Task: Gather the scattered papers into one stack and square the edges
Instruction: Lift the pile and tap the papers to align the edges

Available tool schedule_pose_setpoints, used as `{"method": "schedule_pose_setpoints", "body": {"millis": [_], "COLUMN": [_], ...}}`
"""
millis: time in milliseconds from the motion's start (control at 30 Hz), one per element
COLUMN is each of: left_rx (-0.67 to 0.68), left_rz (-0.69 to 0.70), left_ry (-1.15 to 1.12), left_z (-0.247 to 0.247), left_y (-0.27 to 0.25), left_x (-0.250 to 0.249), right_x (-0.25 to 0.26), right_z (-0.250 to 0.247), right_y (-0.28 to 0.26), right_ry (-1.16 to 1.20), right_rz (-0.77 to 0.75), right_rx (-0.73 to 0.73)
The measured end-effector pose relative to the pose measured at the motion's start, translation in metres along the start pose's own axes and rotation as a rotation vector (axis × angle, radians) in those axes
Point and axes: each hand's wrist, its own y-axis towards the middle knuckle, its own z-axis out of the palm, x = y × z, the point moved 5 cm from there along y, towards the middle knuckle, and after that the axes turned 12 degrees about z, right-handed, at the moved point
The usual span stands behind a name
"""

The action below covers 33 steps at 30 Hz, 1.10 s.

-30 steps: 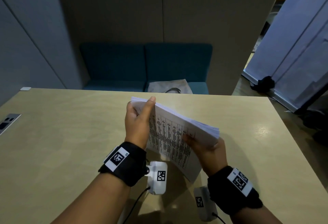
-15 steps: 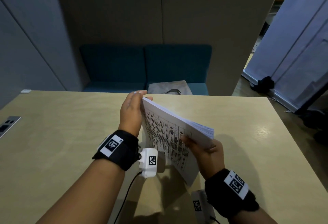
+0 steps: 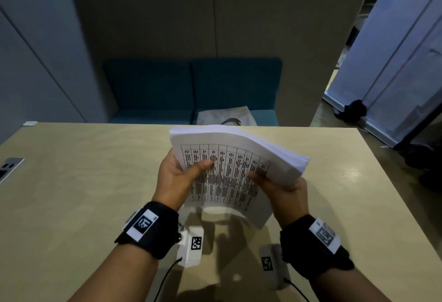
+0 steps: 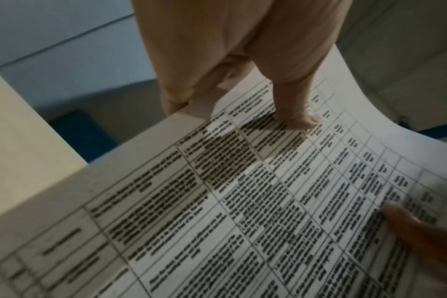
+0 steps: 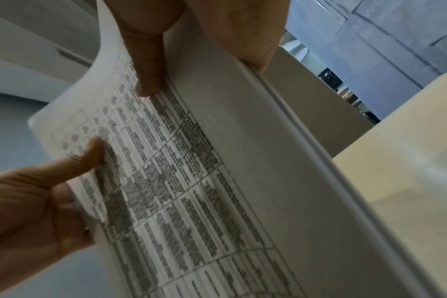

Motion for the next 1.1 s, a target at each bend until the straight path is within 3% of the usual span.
{"method": "schedule_pose_setpoints", "body": {"millis": [133, 367, 767, 967, 1100], "left_rx": [0.014, -0.051, 0.018, 0.004, -0.086], "left_rz": [-0.007, 0.050, -0.271, -0.273, -0.340], "left_ry": [-0.040, -0.062, 0.144, 0.080, 0.041], "left_z": [-0.001, -0.005, -0.006, -0.020, -0.045], "left_y": [-0.004, -0.011, -0.052, -0.044, -0.039], "left_x": [0.012, 0.003, 0.086, 0.064, 0.062], "right_x": [-0.001, 0.000, -0.078, -0.059, -0.064], "right_z": [0.007, 0.008, -0.014, 0.002, 0.024], "right_y": [0.008, 0.009, 0.025, 0.030, 0.031], "right_ry": [-0.086, -0.030, -0.223, -0.224, -0.313], "right_rz": [0.006, -0.008, 0.258, 0.192, 0.128], "right_rx": [0.055, 0.101, 0.008, 0.073, 0.107]}}
